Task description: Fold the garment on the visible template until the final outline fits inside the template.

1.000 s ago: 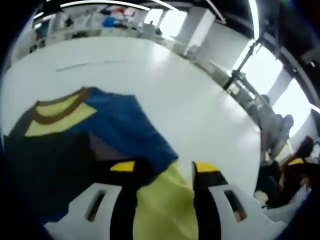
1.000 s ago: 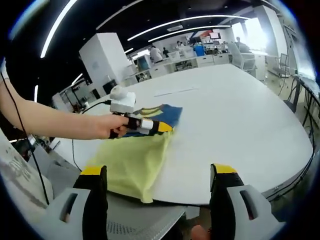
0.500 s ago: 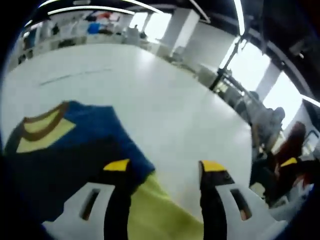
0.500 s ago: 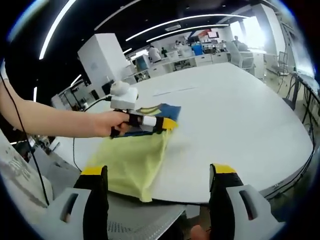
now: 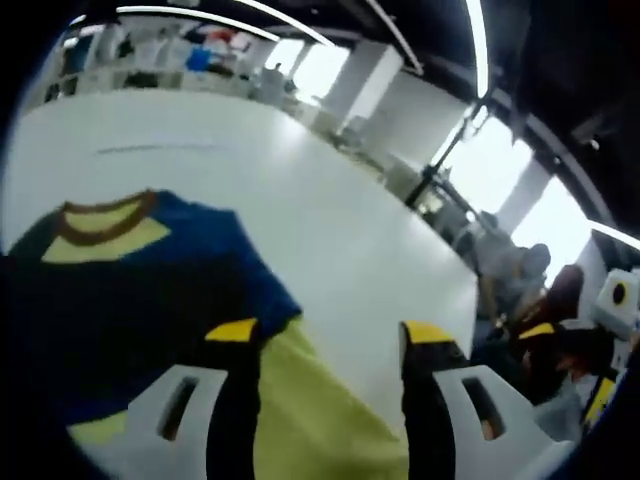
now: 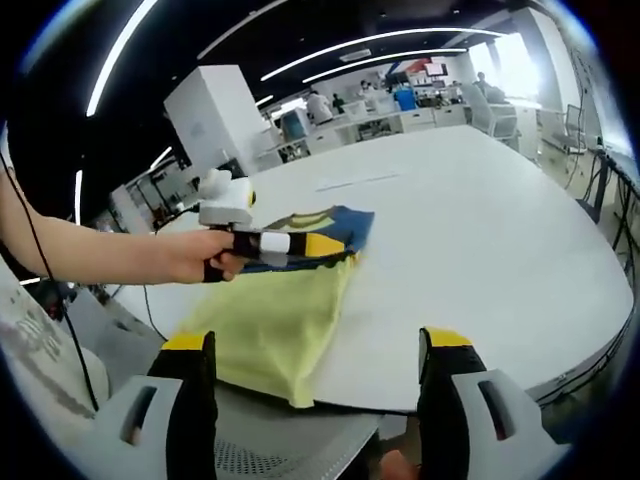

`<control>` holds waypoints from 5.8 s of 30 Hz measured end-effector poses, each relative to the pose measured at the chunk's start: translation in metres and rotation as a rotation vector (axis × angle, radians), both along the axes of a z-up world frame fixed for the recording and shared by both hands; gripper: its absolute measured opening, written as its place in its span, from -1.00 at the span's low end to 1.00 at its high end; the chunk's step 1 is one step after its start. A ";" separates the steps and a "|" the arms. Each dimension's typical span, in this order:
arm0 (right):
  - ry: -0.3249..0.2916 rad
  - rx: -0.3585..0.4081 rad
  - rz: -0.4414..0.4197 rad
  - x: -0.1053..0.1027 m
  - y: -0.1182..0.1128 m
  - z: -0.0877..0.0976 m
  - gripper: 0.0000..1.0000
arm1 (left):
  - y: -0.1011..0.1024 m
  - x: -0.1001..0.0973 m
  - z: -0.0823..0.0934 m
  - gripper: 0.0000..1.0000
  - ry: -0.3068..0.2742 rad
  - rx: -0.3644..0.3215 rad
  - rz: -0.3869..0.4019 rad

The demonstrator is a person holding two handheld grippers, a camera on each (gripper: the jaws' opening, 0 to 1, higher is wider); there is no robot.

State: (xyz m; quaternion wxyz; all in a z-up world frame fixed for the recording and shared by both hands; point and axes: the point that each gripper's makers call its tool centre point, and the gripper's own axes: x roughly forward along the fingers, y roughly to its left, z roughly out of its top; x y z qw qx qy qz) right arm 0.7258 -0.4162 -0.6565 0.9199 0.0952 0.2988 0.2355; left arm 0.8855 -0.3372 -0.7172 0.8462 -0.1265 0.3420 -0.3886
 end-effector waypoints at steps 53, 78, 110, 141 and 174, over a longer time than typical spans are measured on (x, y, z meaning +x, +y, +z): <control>0.288 -0.319 0.575 -0.038 0.061 -0.098 -0.45 | 0.242 -0.208 -0.039 0.10 0.587 0.193 0.185; 0.283 -0.453 0.608 -0.032 0.058 -0.122 -0.92 | 0.265 -0.218 -0.061 -0.65 0.554 0.344 0.165; 0.290 -0.401 0.431 -0.030 0.012 -0.061 -0.96 | 0.253 -0.189 0.045 -1.00 0.425 -0.193 0.499; 0.187 -0.551 0.610 -0.054 0.018 -0.011 -0.97 | 0.260 -0.231 0.065 -1.00 0.434 -0.103 0.491; 0.146 -0.445 0.573 -0.058 0.025 0.043 -0.98 | 0.259 -0.237 0.106 -1.00 0.403 -0.148 0.534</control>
